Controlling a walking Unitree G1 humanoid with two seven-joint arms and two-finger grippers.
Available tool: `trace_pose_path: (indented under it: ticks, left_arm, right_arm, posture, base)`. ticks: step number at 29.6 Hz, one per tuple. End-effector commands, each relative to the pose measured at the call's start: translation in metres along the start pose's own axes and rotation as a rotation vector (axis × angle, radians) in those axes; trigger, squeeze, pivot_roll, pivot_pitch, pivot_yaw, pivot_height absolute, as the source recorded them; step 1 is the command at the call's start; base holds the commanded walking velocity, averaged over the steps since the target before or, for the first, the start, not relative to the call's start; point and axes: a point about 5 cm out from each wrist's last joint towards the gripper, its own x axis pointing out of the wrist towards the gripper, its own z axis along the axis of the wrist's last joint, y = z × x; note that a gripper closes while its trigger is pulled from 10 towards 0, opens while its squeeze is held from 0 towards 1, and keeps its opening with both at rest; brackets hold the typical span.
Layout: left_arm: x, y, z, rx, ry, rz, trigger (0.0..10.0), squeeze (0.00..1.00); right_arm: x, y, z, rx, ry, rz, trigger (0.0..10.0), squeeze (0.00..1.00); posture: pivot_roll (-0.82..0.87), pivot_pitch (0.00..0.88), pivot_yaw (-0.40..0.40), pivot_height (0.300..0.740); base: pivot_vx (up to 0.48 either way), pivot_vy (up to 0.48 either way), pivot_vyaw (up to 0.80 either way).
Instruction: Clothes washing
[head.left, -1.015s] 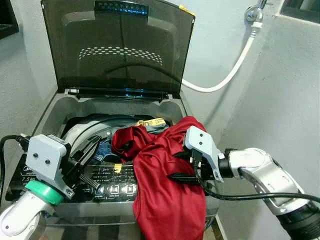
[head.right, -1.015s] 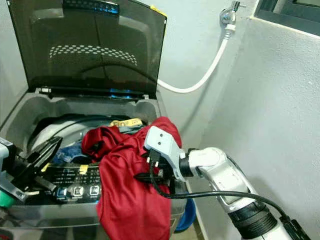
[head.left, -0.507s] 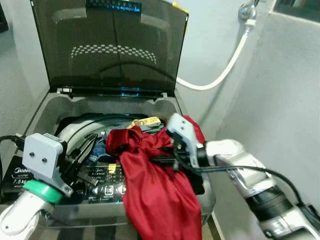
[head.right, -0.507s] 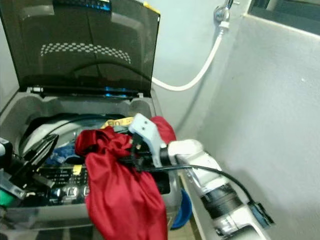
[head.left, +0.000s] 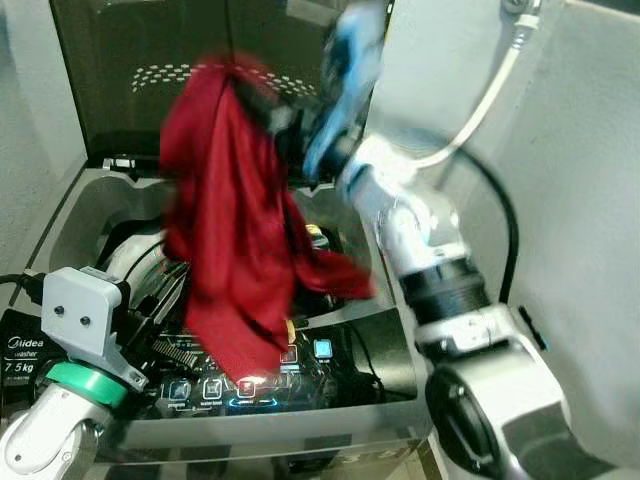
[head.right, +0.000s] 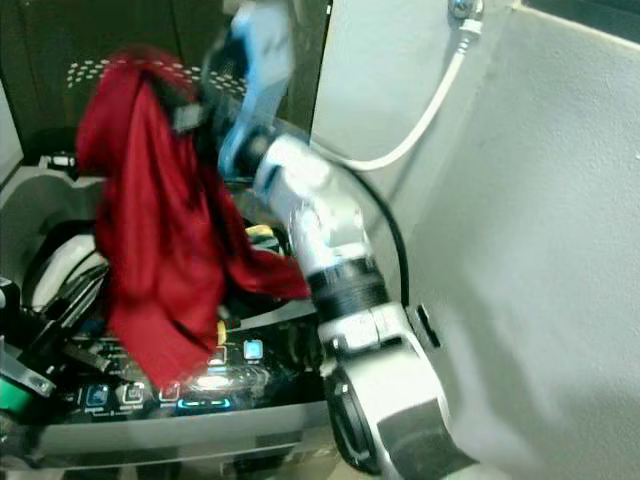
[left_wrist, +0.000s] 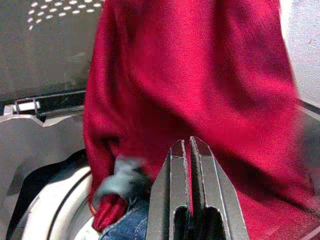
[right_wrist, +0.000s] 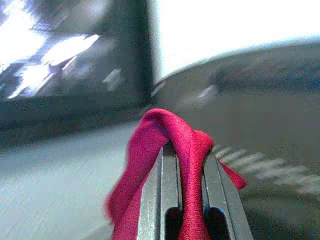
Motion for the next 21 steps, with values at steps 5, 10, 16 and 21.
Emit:
trace_pose_path:
  ticks: [5, 10, 16, 21]
  left_arm:
    - [-0.001, -0.003, 0.0, 0.002, 0.0, -0.003, 10.0, 0.0]
    - [0.003, -0.005, -0.002, 0.003, 0.006, -0.029, 10.0, 0.0]
    - [0.004, -0.004, -0.002, 0.005, 0.005, -0.042, 10.0, 0.0]
    - [0.004, -0.004, -0.002, 0.005, 0.006, -0.06, 10.0, 0.0]
  right_arm:
    - [0.003, -0.009, 0.027, 0.042, -0.154, -0.062, 0.0, 0.0]
    - [-0.005, -0.018, 0.011, -0.02, -0.101, -0.112, 0.0, 0.0]
    - [-0.021, -0.027, -0.019, -0.07, 0.174, -0.013, 1.6, 0.0]
    - [-0.045, -0.026, -0.042, -0.013, 0.466, 0.141, 2.5, 0.0]
  posture:
    - [0.05, 0.033, -0.077, 0.74]
    - [0.05, 0.034, -0.061, 0.74]
    - [0.05, 0.027, -0.05, 0.74]
    - [0.05, 0.019, -0.045, 0.74]
  base:
    - [0.0, 0.0, 0.0]
    - [0.0, 0.0, 0.0]
    - [0.0, 0.0, 0.0]
    - [0.0, 0.0, 0.0]
